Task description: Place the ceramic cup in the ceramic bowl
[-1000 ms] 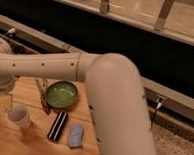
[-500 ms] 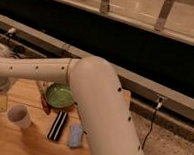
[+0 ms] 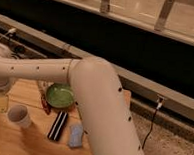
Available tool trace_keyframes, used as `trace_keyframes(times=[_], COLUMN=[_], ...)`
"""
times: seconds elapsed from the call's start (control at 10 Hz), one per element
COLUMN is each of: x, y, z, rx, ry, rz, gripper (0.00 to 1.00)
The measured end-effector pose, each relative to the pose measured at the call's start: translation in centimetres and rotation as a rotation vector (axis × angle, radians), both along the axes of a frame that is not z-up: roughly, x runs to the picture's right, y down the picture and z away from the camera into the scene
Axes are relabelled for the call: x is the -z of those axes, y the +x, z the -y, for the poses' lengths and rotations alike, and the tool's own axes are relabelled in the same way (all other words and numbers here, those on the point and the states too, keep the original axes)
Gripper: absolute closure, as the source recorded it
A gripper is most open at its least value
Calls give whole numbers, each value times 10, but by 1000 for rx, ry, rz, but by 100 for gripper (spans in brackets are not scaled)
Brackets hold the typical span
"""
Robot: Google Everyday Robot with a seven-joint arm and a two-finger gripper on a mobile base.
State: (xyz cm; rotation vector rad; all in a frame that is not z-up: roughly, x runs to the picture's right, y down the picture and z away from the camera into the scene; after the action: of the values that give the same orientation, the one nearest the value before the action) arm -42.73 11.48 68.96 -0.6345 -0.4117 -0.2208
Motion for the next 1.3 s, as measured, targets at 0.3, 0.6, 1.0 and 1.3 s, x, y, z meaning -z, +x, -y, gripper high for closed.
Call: trace_keyframes(times=[0.3, 0.6, 1.0, 1.3], x=[-25, -43, -53, -55], y=[26, 42, 32, 25], z=[-33, -55, -65, -62], rx=[-70, -133, -135, -135], ry=[-61, -114, -136, -132], rz=[-39, -58, -35, -11], gripper=[20, 20, 47, 76])
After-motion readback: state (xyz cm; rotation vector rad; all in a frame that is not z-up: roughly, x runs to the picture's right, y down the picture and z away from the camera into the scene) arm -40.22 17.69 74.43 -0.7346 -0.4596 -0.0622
